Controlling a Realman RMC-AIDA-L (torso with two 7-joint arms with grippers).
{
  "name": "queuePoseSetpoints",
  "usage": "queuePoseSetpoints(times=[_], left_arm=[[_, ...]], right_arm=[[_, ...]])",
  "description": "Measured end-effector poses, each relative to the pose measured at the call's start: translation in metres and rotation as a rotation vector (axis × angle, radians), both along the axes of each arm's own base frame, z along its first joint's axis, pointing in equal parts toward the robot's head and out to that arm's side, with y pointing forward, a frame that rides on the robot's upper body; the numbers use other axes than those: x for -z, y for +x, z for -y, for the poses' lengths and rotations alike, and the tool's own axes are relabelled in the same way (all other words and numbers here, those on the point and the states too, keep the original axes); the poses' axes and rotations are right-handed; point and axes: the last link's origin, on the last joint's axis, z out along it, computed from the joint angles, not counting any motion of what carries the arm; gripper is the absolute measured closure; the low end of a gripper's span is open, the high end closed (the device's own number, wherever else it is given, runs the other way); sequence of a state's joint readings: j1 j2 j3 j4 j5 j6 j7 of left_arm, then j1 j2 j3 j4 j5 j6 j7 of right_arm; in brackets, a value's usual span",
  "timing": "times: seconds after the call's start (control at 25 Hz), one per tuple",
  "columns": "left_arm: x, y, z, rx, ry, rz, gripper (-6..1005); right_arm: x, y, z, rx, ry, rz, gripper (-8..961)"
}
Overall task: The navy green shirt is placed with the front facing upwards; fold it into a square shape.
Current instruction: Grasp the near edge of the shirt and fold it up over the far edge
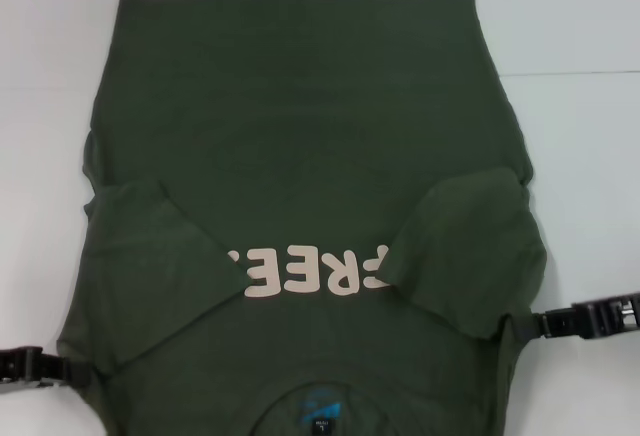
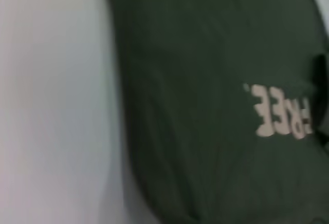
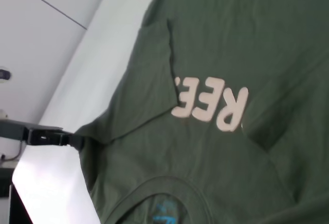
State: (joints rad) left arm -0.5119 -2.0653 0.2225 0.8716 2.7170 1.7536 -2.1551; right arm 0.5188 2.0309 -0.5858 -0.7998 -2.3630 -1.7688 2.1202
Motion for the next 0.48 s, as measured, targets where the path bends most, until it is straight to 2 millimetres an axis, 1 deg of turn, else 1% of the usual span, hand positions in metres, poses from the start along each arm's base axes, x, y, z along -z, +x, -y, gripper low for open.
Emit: queuePoseSetpoints(times=[0.24, 0.28, 0.32, 0.48], left_arm=[[0.006, -0.009, 0.007, 0.099, 0.054, 0.004, 966], [0.006, -0.009, 0.008, 0.118, 0.062, 0.003, 965], [0.007, -0.010, 0.009, 0.144, 0.072, 0.001, 965], [0.009, -0.010, 0.014, 0.259, 0.097, -0.001, 966]], right_arm=[[0.005, 0.022, 0.026, -0.101, 0.127, -0.071, 922], [0.007, 0.029, 0.034, -0.120, 0.171, -0.096, 922], [0.007, 0.029, 0.034, -0.120, 0.171, -0.096, 922], [0.011, 0.042, 0.050, -0.165, 0.270, -0.129, 922]])
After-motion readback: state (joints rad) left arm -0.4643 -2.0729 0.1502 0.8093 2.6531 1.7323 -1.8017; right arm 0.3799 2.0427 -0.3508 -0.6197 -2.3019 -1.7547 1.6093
